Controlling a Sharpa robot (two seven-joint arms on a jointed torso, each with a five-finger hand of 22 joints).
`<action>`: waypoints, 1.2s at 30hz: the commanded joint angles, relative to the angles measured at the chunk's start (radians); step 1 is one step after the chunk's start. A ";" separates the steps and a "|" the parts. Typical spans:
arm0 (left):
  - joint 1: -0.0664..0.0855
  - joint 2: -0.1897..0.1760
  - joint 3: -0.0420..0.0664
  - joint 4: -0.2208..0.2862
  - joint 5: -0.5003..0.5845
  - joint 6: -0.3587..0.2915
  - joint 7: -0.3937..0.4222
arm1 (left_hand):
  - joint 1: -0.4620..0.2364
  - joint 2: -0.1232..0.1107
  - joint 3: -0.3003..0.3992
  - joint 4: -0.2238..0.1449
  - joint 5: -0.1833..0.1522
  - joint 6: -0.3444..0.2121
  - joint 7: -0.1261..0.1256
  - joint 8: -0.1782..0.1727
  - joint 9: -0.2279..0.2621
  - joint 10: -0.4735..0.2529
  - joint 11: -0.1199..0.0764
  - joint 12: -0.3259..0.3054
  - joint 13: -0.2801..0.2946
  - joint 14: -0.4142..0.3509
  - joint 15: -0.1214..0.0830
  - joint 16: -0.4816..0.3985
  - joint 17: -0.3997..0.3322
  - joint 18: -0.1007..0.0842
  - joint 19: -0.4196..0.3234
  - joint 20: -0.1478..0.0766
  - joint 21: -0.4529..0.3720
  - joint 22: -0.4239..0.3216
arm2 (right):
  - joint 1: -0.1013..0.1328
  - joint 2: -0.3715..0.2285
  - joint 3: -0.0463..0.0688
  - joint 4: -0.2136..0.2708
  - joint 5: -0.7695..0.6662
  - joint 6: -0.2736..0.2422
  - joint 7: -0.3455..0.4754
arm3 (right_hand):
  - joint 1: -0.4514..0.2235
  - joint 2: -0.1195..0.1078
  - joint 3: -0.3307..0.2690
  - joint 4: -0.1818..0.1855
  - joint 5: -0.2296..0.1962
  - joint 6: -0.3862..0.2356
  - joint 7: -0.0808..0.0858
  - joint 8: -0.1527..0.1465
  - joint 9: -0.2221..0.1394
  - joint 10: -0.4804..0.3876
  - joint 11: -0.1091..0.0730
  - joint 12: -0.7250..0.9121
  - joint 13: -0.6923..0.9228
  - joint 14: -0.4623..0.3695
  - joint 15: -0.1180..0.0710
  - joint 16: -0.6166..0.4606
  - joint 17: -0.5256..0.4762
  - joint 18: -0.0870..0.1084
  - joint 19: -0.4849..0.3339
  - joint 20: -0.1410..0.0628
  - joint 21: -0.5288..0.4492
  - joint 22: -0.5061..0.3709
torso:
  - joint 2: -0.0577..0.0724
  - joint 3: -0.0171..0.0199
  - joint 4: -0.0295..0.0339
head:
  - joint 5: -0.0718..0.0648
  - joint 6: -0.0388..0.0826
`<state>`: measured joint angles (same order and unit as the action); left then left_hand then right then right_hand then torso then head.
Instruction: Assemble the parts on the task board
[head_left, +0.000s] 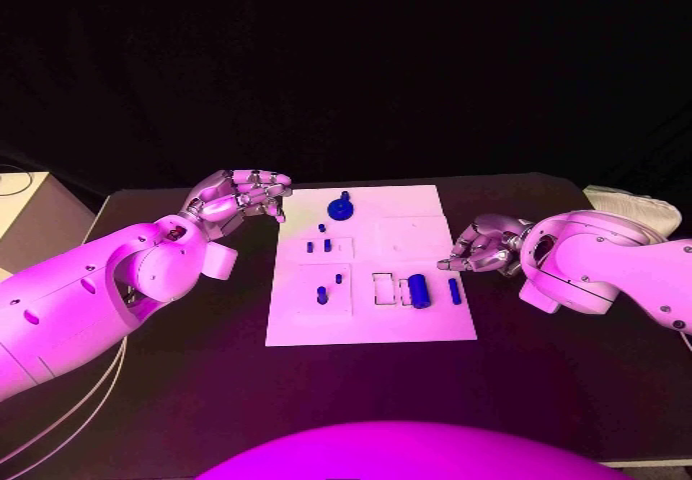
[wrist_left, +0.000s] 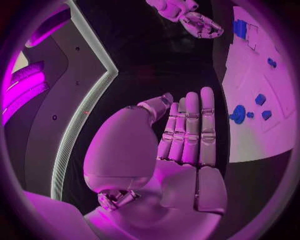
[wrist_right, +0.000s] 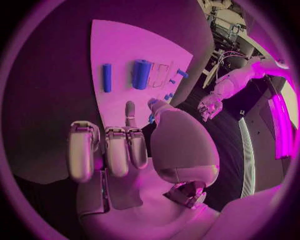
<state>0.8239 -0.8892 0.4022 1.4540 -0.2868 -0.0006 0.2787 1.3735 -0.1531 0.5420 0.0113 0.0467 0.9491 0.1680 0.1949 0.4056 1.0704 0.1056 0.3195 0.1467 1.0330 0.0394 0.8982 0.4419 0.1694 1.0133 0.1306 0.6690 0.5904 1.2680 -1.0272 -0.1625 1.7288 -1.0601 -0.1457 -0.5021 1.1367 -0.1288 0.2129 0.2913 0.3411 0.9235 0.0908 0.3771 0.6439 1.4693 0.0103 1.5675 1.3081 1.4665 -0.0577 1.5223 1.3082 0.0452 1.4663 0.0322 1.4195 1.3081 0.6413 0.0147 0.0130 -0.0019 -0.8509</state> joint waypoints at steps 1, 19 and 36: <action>-0.001 0.000 0.000 0.005 0.003 0.010 0.011 | 0.003 0.001 -0.005 -0.002 0.004 0.000 0.007 -0.003 -0.001 0.005 0.003 -0.005 0.001 0.001 0.000 0.005 0.001 0.014 0.005 0.000 0.003 0.001 | 0.000 0.010 -0.006 -0.003 0.014 0.070 -0.052 | -0.022 0.003 -0.004 0.001 0.008 -0.008 0.002 -0.010 0.001 0.102 0.003 0.003 0.263 0.087 -0.004 0.007 0.173 -0.019 0.094 -0.002 0.010 0.196 | -0.001 -0.0029 0.0005 | -0.004 -0.005; -0.001 -0.002 0.000 0.009 0.001 0.011 0.010 | 0.001 0.001 -0.006 0.000 0.004 -0.001 0.007 -0.003 -0.001 0.005 0.003 -0.006 0.002 -0.002 0.001 0.005 0.003 0.013 0.004 0.000 0.001 0.000 | -0.039 0.124 -0.025 -0.069 0.005 0.043 -0.063 | -0.103 -0.002 -0.033 0.001 -0.032 0.017 0.000 -0.037 -0.003 0.102 0.002 0.003 0.263 0.089 -0.003 0.013 0.185 -0.021 0.094 0.001 0.024 0.205 | 0.002 0.0000 -0.0005 | -0.006 -0.009; -0.001 -0.003 0.000 0.008 0.002 0.018 0.008 | -0.001 0.003 -0.006 0.003 0.003 0.000 0.007 -0.004 -0.001 0.005 0.004 -0.007 0.002 -0.004 0.001 0.006 0.005 0.013 0.003 0.001 0.000 -0.001 | -0.051 0.154 -0.027 -0.089 -0.023 0.116 -0.072 | -0.166 -0.004 -0.089 0.001 -0.053 0.046 -0.011 -0.022 0.023 0.102 -0.008 0.003 0.263 0.087 -0.011 0.011 0.181 -0.020 0.093 -0.002 0.019 0.204 | 0.002 -0.0007 -0.0006 | -0.005 -0.014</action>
<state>0.8233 -0.8930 0.4022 1.4604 -0.2871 -0.0001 0.2787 1.3735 -0.1531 0.5393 0.0139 0.0468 0.9491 0.1680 0.1949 0.4057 1.0704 0.1056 0.3196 0.1473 1.0329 0.0394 0.8981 0.4463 0.1695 1.0132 0.1305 0.6690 0.5902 1.2184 -0.8764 -0.1894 1.6404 -1.0613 -0.0614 -0.5664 0.9813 -0.1339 0.1284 0.2926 0.2916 0.9611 0.0789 0.3522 0.6659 1.4669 0.0079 1.5674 1.3077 1.4631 -0.0610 1.5301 1.3078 0.0296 1.4662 0.0323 1.4395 1.3075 0.6430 0.0142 0.0113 -0.0060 -0.8642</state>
